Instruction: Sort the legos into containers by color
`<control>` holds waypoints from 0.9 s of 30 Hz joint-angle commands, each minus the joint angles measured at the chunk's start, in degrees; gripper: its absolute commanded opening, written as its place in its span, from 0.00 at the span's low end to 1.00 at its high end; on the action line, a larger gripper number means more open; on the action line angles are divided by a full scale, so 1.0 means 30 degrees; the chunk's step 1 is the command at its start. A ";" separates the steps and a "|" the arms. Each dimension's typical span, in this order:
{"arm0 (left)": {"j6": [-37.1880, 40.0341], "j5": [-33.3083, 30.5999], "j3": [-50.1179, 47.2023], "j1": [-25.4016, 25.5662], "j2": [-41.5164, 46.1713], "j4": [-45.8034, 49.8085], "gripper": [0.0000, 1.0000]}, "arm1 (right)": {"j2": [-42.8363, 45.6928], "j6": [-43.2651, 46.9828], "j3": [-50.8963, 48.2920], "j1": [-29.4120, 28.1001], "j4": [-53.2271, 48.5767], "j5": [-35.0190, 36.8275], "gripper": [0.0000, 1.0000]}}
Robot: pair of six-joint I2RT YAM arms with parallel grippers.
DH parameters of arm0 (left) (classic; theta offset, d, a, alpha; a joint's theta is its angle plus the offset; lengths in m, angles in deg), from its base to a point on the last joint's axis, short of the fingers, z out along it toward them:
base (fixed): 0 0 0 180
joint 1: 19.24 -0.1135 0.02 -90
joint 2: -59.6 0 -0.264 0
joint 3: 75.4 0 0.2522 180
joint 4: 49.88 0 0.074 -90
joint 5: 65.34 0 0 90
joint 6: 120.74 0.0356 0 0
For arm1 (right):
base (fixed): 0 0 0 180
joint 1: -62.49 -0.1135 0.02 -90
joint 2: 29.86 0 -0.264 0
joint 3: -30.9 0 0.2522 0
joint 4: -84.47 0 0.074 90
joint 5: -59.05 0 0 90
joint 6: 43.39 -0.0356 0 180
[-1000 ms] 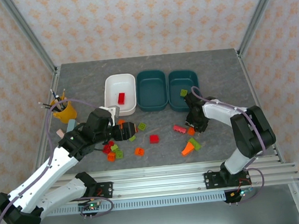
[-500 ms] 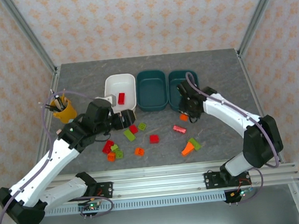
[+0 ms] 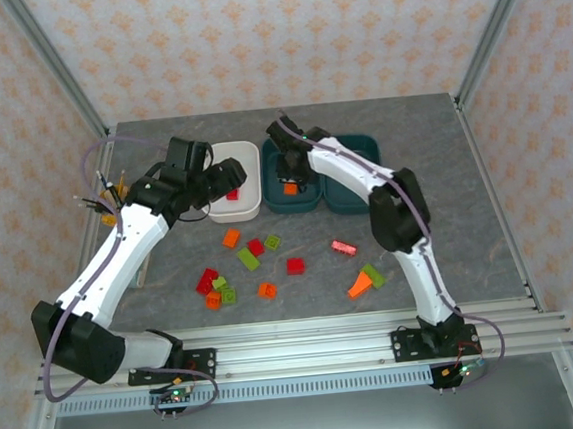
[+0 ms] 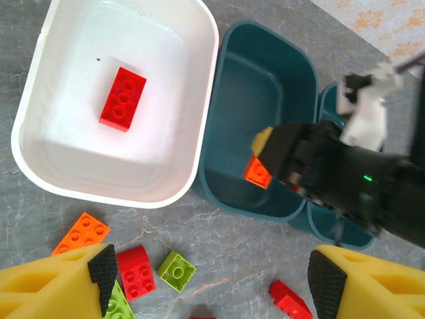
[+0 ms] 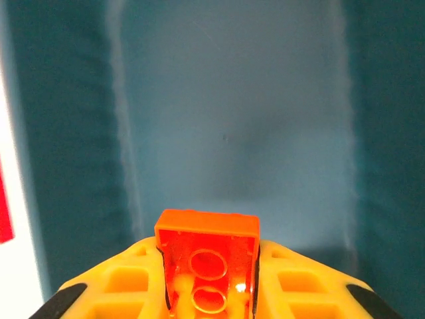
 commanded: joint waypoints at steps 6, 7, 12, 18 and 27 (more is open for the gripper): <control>0.0116 0.0033 0.0139 -0.0334 -0.0063 0.0955 0.79 | -0.3951 0.0352 0.5167 0.0800 -0.3246 -0.0346 0.40; 0.0086 -0.0031 0.0064 -0.0334 0.0015 0.1107 0.79 | -0.4091 0.0492 0.5500 0.0798 -0.3385 -0.0445 0.43; 0.0079 -0.0509 -0.0441 -0.0334 0.0715 0.2182 0.78 | -0.3292 0.1138 0.6379 0.0661 -0.3451 -0.0737 0.54; -0.0239 -0.1357 -0.0868 -0.0334 0.1739 0.4078 0.78 | -0.0738 0.1889 0.6912 0.0263 -0.3562 -0.0116 0.55; 0.0258 -0.2156 -0.2625 -0.0334 0.3370 0.7295 0.77 | 0.9356 0.4078 -0.4420 -0.1130 0.3569 -0.1789 0.54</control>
